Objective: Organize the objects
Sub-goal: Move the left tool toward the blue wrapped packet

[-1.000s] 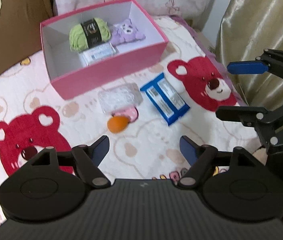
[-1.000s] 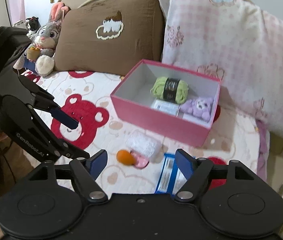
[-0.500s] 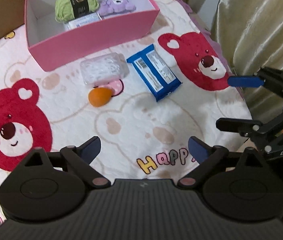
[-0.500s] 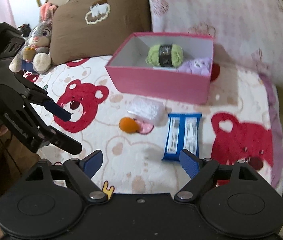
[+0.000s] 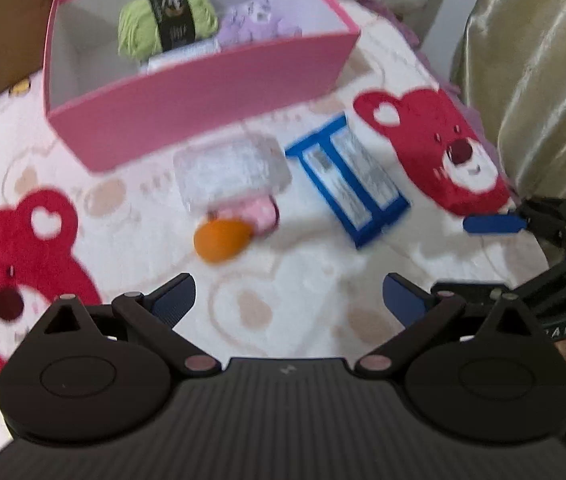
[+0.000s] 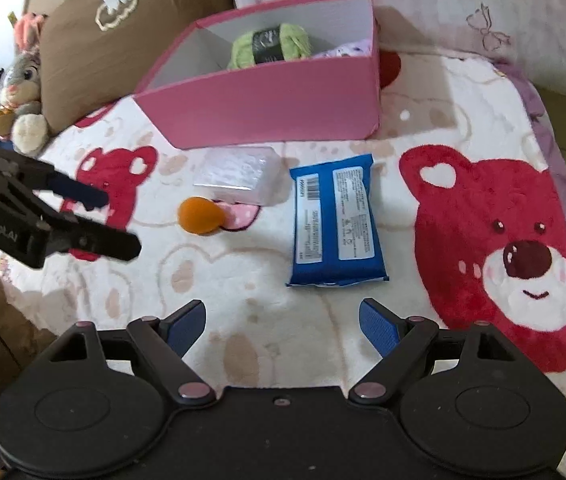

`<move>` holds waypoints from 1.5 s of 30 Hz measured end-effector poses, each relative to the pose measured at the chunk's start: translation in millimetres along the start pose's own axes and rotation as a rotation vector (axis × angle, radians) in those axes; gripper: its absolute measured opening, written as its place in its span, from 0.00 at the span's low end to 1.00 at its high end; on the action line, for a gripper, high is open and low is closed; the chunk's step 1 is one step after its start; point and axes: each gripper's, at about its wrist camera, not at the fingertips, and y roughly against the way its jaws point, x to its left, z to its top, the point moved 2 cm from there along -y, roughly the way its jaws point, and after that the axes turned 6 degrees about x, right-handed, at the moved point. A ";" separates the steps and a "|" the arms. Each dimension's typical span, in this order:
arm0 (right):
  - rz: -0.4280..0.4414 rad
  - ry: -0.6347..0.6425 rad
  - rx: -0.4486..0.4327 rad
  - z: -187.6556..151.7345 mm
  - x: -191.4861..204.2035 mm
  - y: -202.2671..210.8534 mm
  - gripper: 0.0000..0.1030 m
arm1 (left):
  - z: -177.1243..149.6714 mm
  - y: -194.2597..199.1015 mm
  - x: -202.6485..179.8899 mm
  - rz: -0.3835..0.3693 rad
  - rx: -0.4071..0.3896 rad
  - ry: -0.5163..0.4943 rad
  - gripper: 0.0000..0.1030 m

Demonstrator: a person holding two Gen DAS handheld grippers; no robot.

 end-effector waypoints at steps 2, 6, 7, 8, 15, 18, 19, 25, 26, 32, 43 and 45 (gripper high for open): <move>-0.007 0.001 0.009 3.9 -2.8 -8.9 0.84 | 6.7 -6.7 0.2 0.002 -0.032 -0.020 0.98; 0.003 0.000 -0.014 7.9 -7.4 -24.0 0.84 | 21.0 -22.7 -2.6 -0.033 -0.083 -0.073 0.98; 0.008 -0.005 -0.026 7.6 -8.4 -26.5 0.84 | 24.5 -26.4 -4.4 -0.036 -0.095 -0.092 0.98; 0.016 -0.016 -0.037 7.0 -10.0 -30.0 0.84 | 27.8 -30.6 -6.9 -0.038 -0.107 -0.110 0.98; 0.080 -0.095 -0.055 3.5 -22.7 -47.6 0.83 | 48.7 -58.3 -22.4 -0.088 -0.143 -0.190 0.98; 0.109 -0.130 -0.050 1.8 -28.0 -55.7 0.83 | 56.2 -71.2 -25.7 -0.103 -0.145 -0.207 0.98; 0.112 -0.136 -0.049 1.6 -28.4 -58.5 0.83 | 58.1 -74.7 -26.1 -0.106 -0.149 -0.211 0.97; 0.121 -0.138 -0.026 1.7 -24.7 -75.6 0.68 | 74.3 -101.6 -31.8 -0.105 -0.146 -0.243 0.89; 0.110 -0.134 -0.024 1.9 -24.7 -78.1 0.66 | 77.9 -106.3 -33.0 -0.086 -0.143 -0.252 0.85; 0.093 -0.154 -0.034 1.3 -30.2 -80.2 0.48 | 92.5 -124.3 -29.3 -0.119 -0.138 -0.241 0.69; 0.228 -0.329 -0.027 -1.2 -61.6 -75.2 0.47 | 83.8 -123.1 -11.1 -0.268 -0.140 -0.083 0.60; 0.204 -0.330 -0.029 -0.8 -60.5 -75.5 0.46 | 81.0 -120.9 -13.6 -0.248 -0.116 -0.116 0.48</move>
